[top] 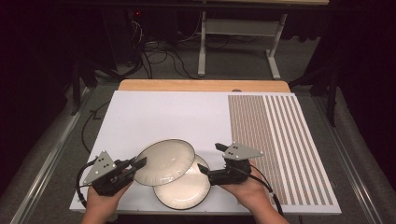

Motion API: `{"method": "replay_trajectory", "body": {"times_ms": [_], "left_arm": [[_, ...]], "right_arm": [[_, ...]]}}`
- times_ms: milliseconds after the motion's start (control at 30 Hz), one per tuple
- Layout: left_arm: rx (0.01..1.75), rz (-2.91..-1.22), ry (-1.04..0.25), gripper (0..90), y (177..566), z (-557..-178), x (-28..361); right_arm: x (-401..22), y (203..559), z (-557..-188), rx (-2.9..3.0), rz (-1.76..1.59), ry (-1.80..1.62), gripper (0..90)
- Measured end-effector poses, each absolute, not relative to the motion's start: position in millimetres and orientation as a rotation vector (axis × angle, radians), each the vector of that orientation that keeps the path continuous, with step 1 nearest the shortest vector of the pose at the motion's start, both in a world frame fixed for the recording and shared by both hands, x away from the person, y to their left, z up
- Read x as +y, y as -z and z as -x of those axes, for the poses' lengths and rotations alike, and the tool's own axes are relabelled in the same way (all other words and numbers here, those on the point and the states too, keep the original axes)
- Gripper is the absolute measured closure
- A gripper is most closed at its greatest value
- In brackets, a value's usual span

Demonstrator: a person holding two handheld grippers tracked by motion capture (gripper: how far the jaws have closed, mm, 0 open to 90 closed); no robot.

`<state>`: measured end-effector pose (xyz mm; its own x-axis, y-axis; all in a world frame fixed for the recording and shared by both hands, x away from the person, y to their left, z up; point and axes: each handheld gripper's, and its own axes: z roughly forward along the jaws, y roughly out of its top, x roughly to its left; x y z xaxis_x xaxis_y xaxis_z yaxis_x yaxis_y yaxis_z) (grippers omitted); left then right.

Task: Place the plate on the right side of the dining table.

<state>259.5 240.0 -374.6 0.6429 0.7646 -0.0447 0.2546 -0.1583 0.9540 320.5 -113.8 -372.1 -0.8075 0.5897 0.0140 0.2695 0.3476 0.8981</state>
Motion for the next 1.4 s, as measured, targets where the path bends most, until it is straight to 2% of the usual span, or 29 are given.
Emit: {"method": "replay_trajectory", "body": {"times_ms": [233, 367, 467, 500, 567, 600, 700, 733, 800, 833, 1100, 1400], "left_arm": [[0.84, -1.716, -0.549, 80.0, 375.1, -260.3, 241.4], [0.844, -1.713, -0.546, 79.9, 375.6, -260.7, 242.2], [0.843, -1.712, -0.541, 79.9, 375.9, -261.4, 242.8], [0.842, -1.71, -0.538, 79.9, 376.3, -262.0, 243.1], [0.841, -1.709, -0.535, 79.9, 376.5, -262.3, 243.3], [0.84, -1.709, -0.531, 79.9, 377.0, -263.0, 243.2], [0.837, -1.712, -0.528, 79.8, 377.3, -263.6, 242.9], [0.837, -1.713, -0.528, 79.9, 377.4, -263.8, 242.3], [0.836, -1.714, -0.526, 79.9, 377.5, -264.0, 242.2], [0.84, -1.711, -0.518, 79.9, 377.8, -264.4, 242.6], [0.871, -1.684, -0.476, 80.3, 377.4, -264.1, 245.4], [0.864, -1.674, -0.436, 80.2, 372.0, -266.2, 236.6]], "right_arm": [[-88.4, 386.0, -328.3, 2.372, -0.796, -1.456, 18.5], [-77.6, 391.3, -329.5, 2.397, -0.772, -1.468, 35.0], [-73.1, 394.1, -330.2, 2.412, -0.784, -1.463, 41.9], [-70.0, 397.6, -332.7, 2.435, -0.81, -1.474, 48.9], [-68.6, 399.2, -334.4, 2.448, -0.818, -1.475, 49.7], [-66.6, 401.7, -336.9, 2.454, -0.84, -1.473, 55.1], [-65.5, 403.1, -340.1, 2.46, -0.859, -1.483, 58.7], [-65.5, 403.9, -342.6, 2.464, -0.874, -1.484, 65.7], [-65.7, 404.3, -343.1, 2.464, -0.871, -1.481, 68.7], [-65.6, 404.2, -342.4, 2.459, -0.892, -1.491, 75.1], [-71.4, 398.9, -343.0, 2.468, -0.936, -1.542, 81.4], [-84.7, 389.0, -336.8, 2.435, -0.921, -1.563, 82.6]]}}
